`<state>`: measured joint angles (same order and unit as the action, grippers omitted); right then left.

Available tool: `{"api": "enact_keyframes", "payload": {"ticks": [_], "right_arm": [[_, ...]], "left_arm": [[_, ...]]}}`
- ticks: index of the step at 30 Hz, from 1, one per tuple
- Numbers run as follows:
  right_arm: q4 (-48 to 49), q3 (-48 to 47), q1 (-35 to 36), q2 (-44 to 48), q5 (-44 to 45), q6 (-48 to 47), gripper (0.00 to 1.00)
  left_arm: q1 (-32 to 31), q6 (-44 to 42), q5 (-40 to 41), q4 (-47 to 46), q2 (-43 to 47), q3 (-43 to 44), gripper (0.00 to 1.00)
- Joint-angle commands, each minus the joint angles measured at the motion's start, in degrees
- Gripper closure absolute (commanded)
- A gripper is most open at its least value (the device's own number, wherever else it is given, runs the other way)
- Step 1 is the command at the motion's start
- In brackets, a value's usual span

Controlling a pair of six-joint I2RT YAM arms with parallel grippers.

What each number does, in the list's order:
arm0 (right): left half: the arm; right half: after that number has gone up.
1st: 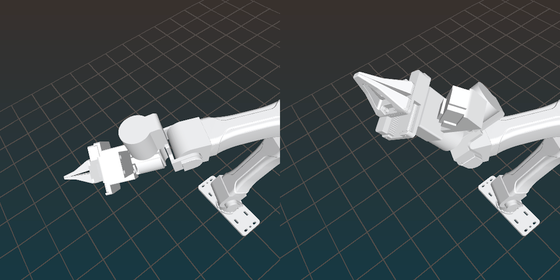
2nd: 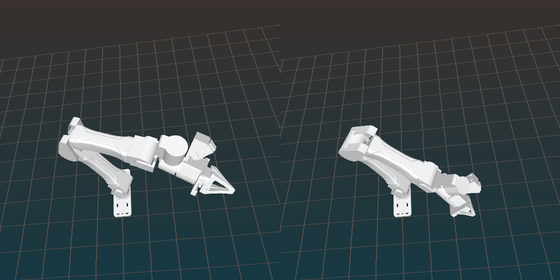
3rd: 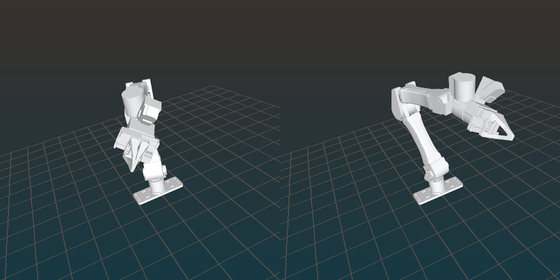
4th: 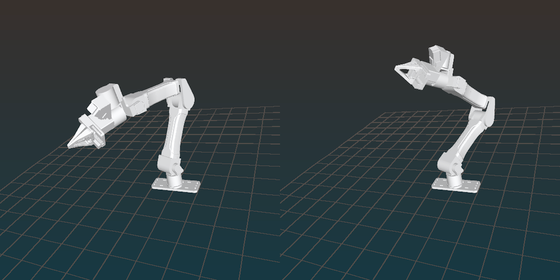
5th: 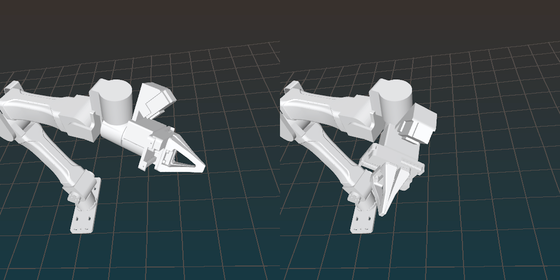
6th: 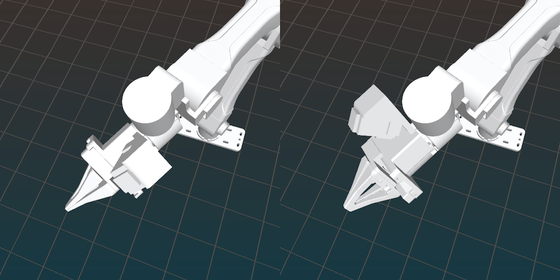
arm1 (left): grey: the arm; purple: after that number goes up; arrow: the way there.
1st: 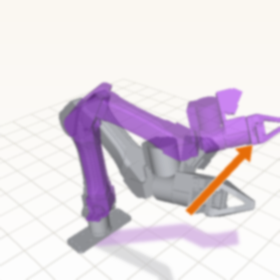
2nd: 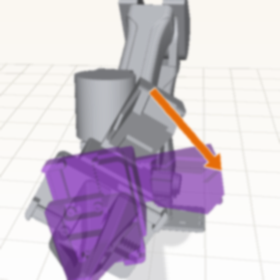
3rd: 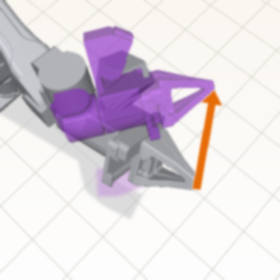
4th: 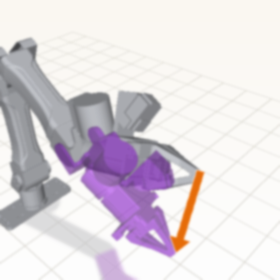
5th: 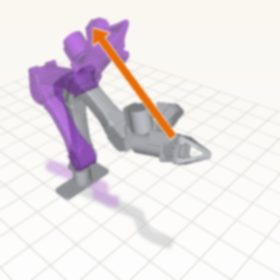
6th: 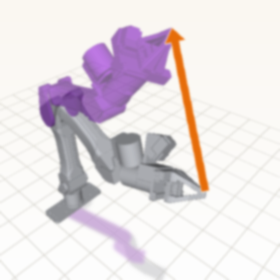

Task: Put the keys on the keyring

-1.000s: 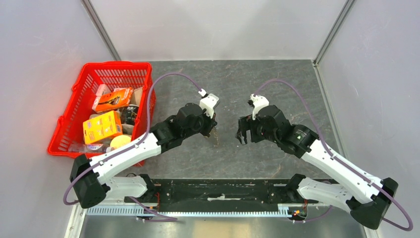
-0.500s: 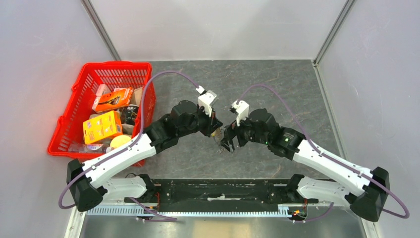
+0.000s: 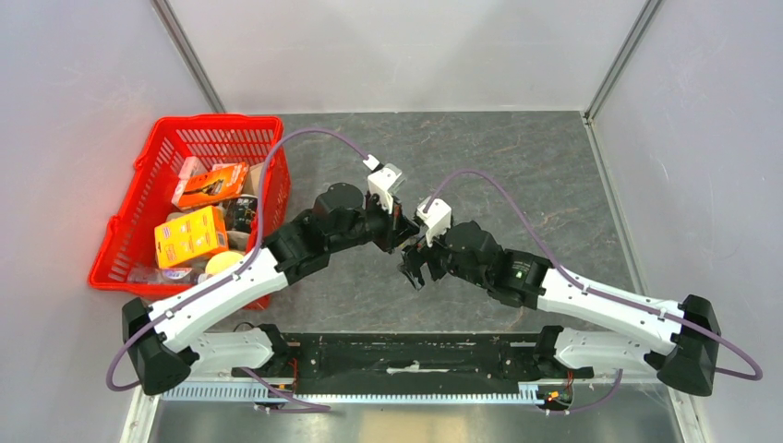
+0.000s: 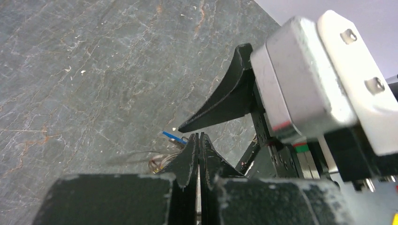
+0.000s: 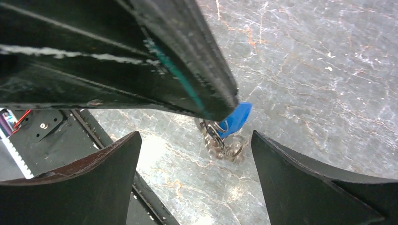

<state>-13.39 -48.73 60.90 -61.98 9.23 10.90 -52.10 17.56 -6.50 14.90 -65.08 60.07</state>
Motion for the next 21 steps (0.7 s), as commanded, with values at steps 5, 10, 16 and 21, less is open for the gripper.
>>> {"api": "enact_keyframes", "payload": {"ticks": [5, 10, 16, 21], "right_arm": [[5.80, 0.47, 0.18, 0.97, 6.00, -0.71, 0.11], [5.83, 0.74, 0.18, 1.26, 4.72, -1.69, 0.24], [3.90, 1.01, 0.17, 2.43, 1.60, -2.01, 0.37], [4.09, 0.92, 0.25, 1.82, 1.91, -1.08, 0.48]], "left_arm": [[0.24, 4.08, -4.37, -2.68, 3.09, 3.19, 0.98], [0.24, 4.71, -5.41, -2.47, 4.26, 3.51, 0.98], [0.22, 4.60, -5.62, -1.36, 5.02, 4.52, 0.98], [0.24, 5.66, -6.39, -2.44, 5.12, 4.54, 0.98]]}}
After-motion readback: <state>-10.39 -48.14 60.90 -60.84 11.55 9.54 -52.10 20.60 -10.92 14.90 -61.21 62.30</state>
